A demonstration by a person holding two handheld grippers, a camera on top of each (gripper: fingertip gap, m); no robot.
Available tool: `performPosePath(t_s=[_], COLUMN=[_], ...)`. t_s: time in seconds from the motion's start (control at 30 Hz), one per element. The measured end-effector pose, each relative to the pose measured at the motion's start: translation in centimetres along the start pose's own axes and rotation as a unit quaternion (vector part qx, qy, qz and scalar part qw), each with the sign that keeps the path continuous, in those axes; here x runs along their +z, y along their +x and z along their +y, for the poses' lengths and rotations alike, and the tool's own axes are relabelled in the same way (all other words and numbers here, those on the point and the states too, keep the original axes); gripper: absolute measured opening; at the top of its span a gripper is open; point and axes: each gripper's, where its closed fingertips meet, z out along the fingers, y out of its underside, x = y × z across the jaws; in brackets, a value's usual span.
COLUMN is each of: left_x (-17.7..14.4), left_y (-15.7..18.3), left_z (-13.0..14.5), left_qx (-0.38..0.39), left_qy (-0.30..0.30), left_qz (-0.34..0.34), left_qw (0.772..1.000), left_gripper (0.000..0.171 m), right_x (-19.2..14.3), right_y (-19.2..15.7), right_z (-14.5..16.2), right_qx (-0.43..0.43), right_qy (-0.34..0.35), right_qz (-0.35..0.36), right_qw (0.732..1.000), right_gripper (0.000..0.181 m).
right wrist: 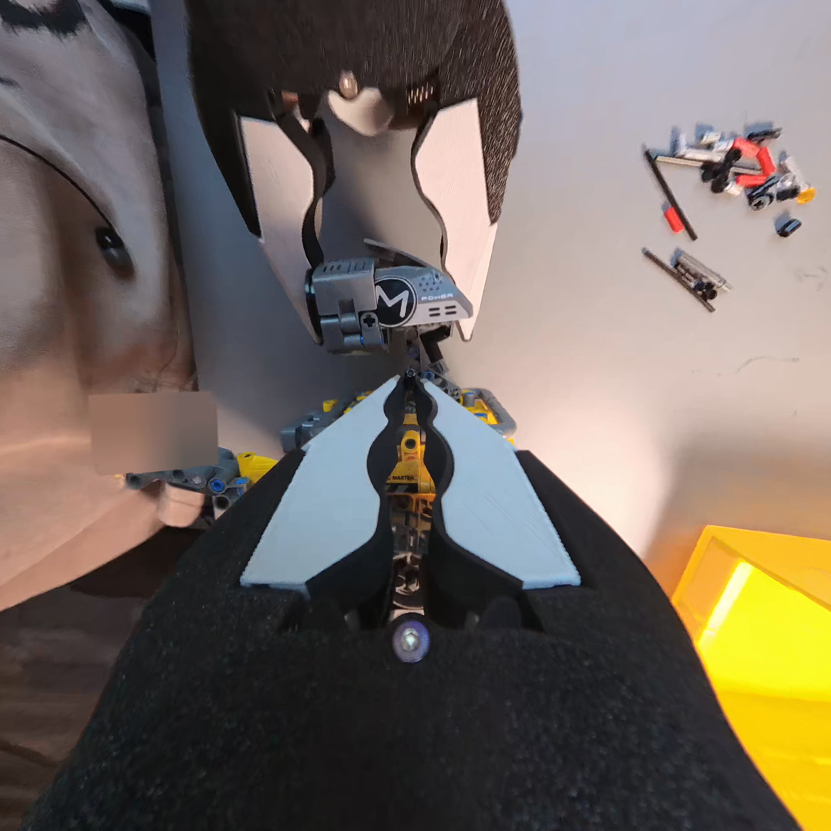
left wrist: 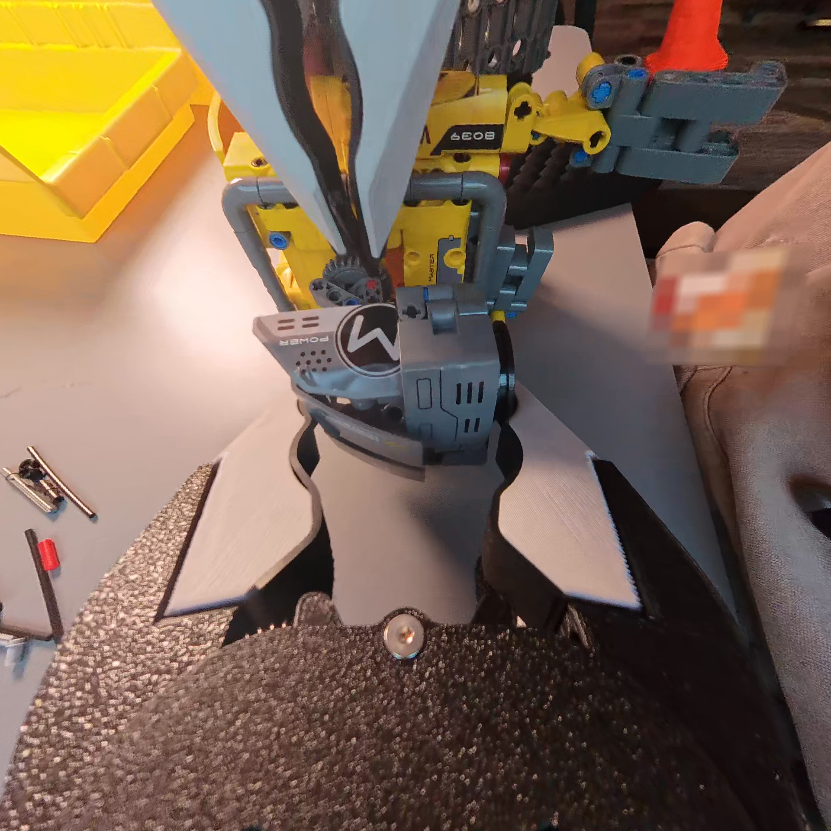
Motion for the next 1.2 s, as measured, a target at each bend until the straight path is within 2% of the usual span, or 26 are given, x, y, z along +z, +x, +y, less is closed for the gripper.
performPosePath(t_s=[0.03, 0.17, 0.37, 0.43, 0.53, 0.7, 0.8, 0.93, 1.07, 1.2], left_x=[-0.1, -0.8, -2.7, -3.5, -3.9, -2.2, -2.2, -3.3, -4.4, -4.4], left_y=[0.0, 0.2, -0.1, -0.1, -0.3, -0.1, -0.2, -1.3, -2.1, -1.9], left_z=[0.1, 0.3, -1.0, -2.0, -3.0, -1.3, -1.8, -3.6, -6.7, -9.4], left_qx=[-0.003, -0.022, -0.039, -0.049, -0.065, -0.054, -0.064, -0.076, -0.04, 0.02], left_qy=[0.002, 0.004, 0.044, 0.074, 0.107, 0.075, 0.095, 0.148, 0.2, 0.202], left_qz=[0.004, 0.037, 0.07, 0.078, 0.082, 0.076, 0.076, 0.056, 0.006, -0.03], left_qw=[1.0, 0.999, 0.996, 0.993, 0.989, 0.993, 0.991, 0.984, 0.979, 0.979], left_gripper=[0.08, 0.09, 0.096, 0.096, 0.089, 0.081, 0.075, 0.055, 0.039, 0.031], right_x=[-0.4, -2.3, -5.5, -6.3, -7.3, -8.2, -8.8, -9.0, -8.5, -8.1], right_y=[0.0, 0.8, 1.7, 1.5, 1.3, 1.0, 0.7, 0.3, 0.1, 0.1], right_z=[-0.5, -2.0, -2.9, -3.0, -2.7, -1.4, -0.7, -0.1, -0.6, -2.0], right_qx=[0.004, 0.023, 0.043, 0.044, 0.045, 0.053, 0.056, 0.051, 0.037, 0.01], right_qy=[0.021, 0.115, 0.222, 0.25, 0.28, 0.325, 0.354, 0.388, 0.413, 0.425], right_qz=[-0.003, 0.002, 0.035, 0.044, 0.056, 0.071, 0.076, 0.074, 0.054, 0.037], right_qw=[1.0, 0.993, 0.974, 0.966, 0.957, 0.942, 0.931, 0.917, 0.909, 0.904], right_gripper=[0.001, 0.003, 0.003, 0.003, 0.003, 0.004, 0.004, 0.003, 0.004, 0.004])
